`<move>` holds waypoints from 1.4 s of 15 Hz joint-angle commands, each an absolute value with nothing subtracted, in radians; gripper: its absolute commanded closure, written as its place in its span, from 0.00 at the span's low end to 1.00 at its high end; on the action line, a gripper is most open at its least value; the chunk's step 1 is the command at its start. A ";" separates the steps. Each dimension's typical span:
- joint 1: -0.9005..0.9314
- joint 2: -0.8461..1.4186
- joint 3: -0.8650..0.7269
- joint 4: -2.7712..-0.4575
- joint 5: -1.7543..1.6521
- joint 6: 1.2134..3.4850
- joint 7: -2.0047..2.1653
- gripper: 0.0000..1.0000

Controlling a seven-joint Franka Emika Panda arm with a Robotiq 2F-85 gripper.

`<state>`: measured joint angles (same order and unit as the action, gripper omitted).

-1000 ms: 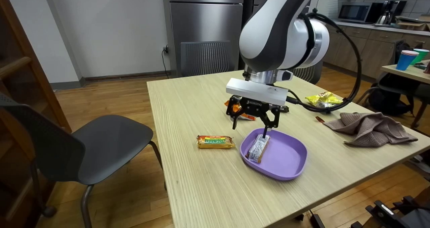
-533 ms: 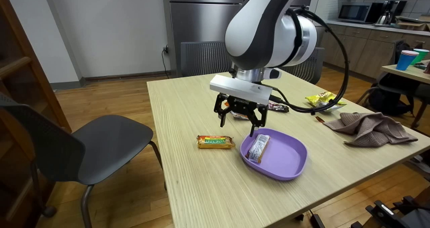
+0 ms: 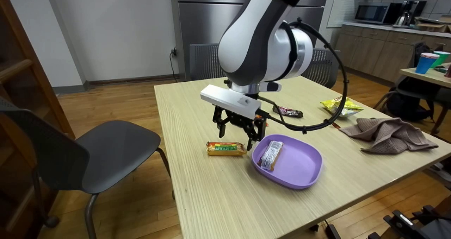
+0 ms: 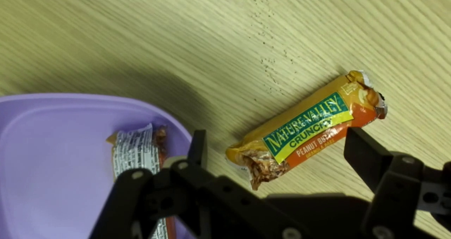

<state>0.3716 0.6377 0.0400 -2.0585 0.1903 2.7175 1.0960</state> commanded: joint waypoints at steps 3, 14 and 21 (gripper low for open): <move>0.391 0.728 0.024 -1.962 0.202 2.751 1.196 0.00; 0.389 0.804 0.028 -1.887 0.208 2.812 1.227 0.00; 0.396 0.797 0.019 -1.888 0.202 2.811 1.234 0.00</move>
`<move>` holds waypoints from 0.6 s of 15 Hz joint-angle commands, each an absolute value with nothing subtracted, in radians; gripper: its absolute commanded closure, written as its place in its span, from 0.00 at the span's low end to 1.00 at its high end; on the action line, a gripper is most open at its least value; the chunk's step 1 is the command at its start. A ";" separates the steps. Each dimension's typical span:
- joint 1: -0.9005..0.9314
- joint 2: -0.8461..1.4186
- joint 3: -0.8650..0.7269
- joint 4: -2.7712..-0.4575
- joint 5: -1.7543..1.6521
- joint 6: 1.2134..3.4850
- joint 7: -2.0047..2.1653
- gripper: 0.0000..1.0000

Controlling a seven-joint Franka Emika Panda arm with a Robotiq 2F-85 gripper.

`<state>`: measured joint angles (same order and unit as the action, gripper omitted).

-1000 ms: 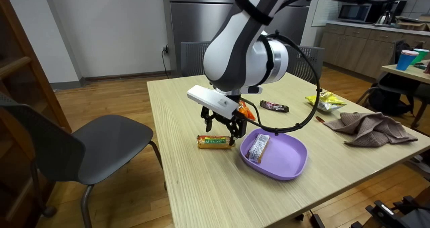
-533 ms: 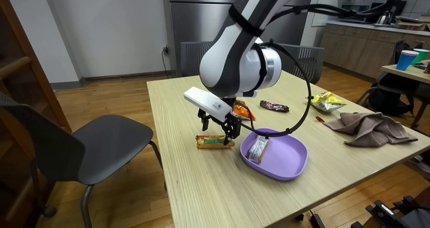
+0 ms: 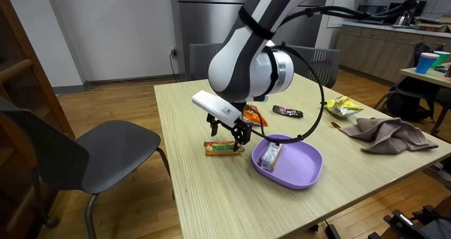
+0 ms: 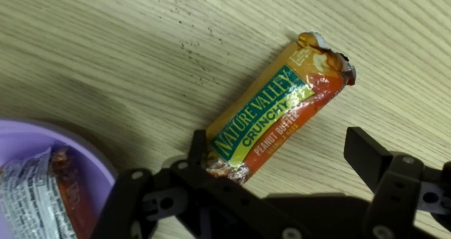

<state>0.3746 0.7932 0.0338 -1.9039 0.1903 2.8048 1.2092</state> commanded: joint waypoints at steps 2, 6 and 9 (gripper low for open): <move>0.404 0.792 0.012 -1.890 0.199 2.808 1.240 0.00; 0.432 0.778 -0.009 -1.898 0.192 2.808 1.265 0.00; 0.464 0.768 -0.029 -1.909 0.187 2.811 1.305 0.00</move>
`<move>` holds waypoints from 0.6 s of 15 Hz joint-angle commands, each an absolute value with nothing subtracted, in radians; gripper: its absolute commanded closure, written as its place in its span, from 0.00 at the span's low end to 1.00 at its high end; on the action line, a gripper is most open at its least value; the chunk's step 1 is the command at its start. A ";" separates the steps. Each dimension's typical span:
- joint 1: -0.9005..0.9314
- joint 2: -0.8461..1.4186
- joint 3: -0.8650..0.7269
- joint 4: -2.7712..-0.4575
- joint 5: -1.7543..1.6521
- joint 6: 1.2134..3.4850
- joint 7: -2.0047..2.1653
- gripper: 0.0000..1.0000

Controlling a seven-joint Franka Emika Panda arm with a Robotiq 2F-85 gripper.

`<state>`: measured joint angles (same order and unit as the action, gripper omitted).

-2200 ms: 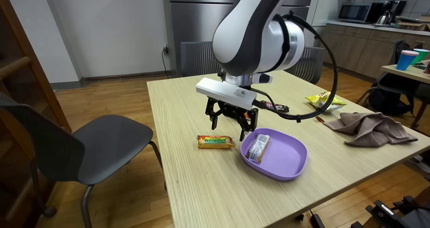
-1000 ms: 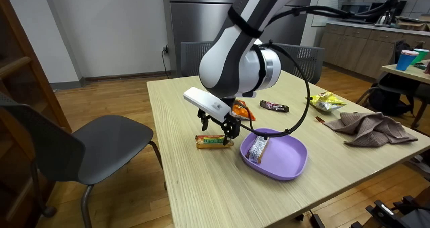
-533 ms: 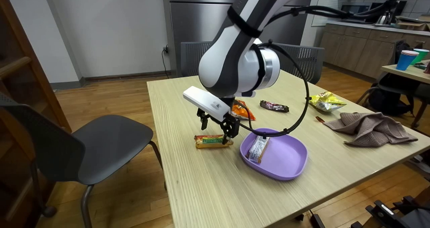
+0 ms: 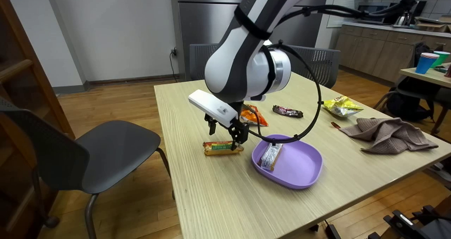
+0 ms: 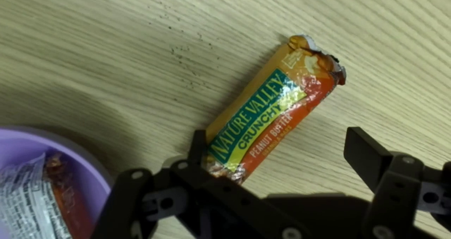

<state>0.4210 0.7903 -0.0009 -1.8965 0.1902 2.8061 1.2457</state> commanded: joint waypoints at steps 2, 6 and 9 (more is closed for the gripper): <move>0.479 0.769 -0.035 -1.911 0.186 2.813 1.327 0.00; 0.484 0.774 -0.030 -1.912 0.188 2.818 1.355 0.00; 0.475 0.780 -0.025 -1.908 0.189 2.819 1.360 0.00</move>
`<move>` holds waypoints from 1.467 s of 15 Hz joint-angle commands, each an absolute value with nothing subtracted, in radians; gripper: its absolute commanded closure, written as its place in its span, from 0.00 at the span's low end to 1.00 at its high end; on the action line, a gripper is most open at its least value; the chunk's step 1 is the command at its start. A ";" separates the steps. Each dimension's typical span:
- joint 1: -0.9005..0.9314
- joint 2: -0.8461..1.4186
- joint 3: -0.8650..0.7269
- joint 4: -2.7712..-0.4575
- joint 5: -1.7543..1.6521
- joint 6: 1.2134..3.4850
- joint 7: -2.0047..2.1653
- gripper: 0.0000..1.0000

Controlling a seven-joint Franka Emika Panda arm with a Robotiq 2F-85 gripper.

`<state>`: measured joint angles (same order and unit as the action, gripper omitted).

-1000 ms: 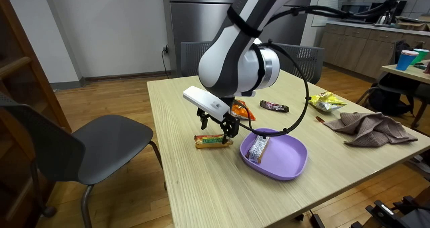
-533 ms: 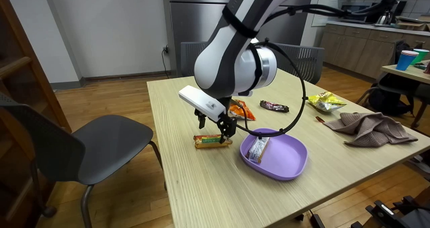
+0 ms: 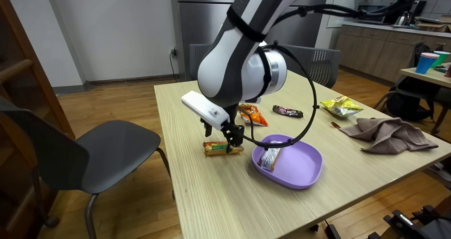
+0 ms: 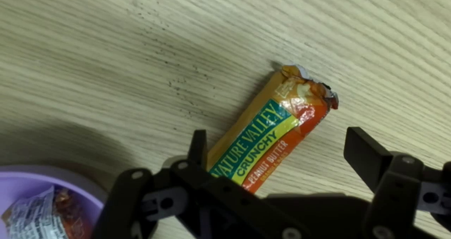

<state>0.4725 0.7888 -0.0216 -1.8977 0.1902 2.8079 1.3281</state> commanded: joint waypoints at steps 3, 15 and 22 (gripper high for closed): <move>0.462 0.787 -0.019 -1.903 0.192 2.819 1.352 0.00; 0.437 0.803 -0.009 -1.893 0.194 2.812 1.337 0.26; 0.443 0.799 -0.015 -1.898 0.190 2.813 1.341 0.80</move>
<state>0.4503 0.8041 -0.0242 -1.8986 0.1902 2.8081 1.3313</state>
